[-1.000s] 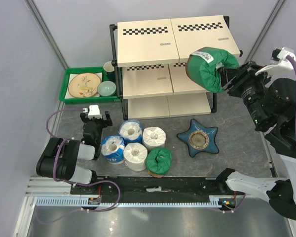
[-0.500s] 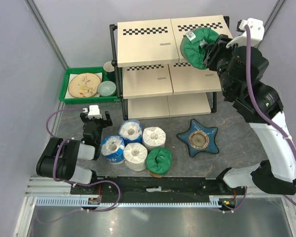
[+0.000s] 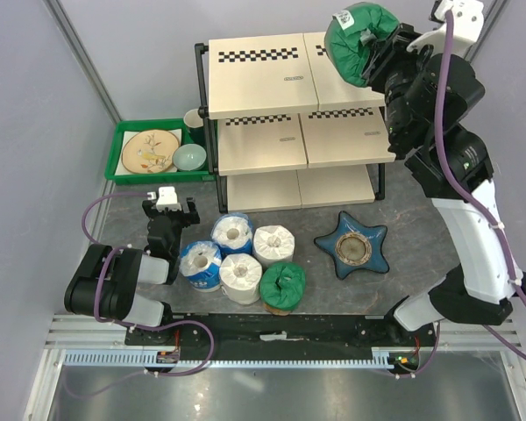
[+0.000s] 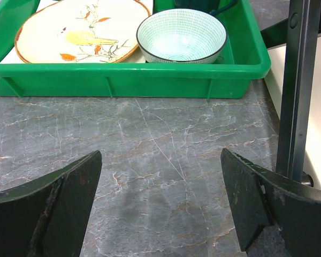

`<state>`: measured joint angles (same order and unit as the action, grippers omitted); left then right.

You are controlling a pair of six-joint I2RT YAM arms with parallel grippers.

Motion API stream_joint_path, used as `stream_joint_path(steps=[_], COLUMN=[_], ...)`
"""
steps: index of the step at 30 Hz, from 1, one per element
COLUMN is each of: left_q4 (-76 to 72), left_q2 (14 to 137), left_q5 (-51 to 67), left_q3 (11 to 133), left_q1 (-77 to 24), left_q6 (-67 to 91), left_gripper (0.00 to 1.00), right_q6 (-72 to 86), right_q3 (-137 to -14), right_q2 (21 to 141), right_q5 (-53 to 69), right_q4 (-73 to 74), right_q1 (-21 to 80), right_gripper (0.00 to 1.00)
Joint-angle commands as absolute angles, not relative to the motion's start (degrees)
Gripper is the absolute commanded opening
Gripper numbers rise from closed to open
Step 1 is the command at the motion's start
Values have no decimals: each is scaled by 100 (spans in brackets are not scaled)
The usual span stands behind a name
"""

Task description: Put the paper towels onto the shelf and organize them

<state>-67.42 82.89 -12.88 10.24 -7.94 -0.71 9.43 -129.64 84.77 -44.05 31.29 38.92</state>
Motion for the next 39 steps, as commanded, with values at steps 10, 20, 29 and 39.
stream_joint_path(steps=[10,20,29,39], left_q4=[-7005,-7005,-7005,-7005], left_q2=[8315,8314,8314,8315], left_q5=[-1310,-1310,-1310,-1310], left_q3=[1116,1116,1116,1116], left_q1=[-782,-782,-782,-782], left_q6=[-141,-141,-141,-132], left_gripper=[99,99,99,99], right_q6=[1274,1775,1890,1907], right_q3=[-13237,-13034,-12938,-12885], right_q2=[8886,8798,8675,8745], right_q5=[-3720,-2866,-2716,-2602], right_q4=[3137,3357,3507,3551], right_q1=[2954,2338,2276,2241], right_gripper=[34,33,36,46])
